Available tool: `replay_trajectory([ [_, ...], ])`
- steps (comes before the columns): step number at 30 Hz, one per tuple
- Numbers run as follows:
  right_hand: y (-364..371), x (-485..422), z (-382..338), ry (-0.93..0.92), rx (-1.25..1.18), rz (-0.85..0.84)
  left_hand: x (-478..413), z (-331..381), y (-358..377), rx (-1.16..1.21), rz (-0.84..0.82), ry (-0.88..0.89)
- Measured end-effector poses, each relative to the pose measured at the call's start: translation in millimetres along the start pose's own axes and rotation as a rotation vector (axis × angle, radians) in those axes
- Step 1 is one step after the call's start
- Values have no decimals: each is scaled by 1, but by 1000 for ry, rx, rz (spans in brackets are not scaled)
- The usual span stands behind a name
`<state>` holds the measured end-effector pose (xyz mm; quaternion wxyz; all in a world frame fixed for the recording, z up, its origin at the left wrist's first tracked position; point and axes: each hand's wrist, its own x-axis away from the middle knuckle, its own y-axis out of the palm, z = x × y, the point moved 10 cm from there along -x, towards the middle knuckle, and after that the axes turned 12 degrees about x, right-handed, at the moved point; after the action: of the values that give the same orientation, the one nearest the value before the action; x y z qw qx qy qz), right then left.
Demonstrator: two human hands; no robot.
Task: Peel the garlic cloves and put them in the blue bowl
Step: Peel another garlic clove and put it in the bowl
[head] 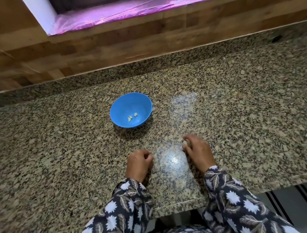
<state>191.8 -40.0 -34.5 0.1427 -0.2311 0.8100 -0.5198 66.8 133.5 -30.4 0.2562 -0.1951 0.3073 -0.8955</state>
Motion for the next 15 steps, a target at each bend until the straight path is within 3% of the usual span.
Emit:
replay_trajectory([
  [2, -3, 4, -13, -48, 116, 56, -3, 7, 1, -35, -6, 19],
  [5, -3, 19, -51, -207, 95, 138, -9, 14, 3, -120, -18, 28],
  [10, 49, 35, -70, -282, 144, -154, -13, 24, 9, -269, -83, 80],
  [15, 65, 38, -60, -309, 207, -203, -22, 20, 8, -79, -108, 53],
])
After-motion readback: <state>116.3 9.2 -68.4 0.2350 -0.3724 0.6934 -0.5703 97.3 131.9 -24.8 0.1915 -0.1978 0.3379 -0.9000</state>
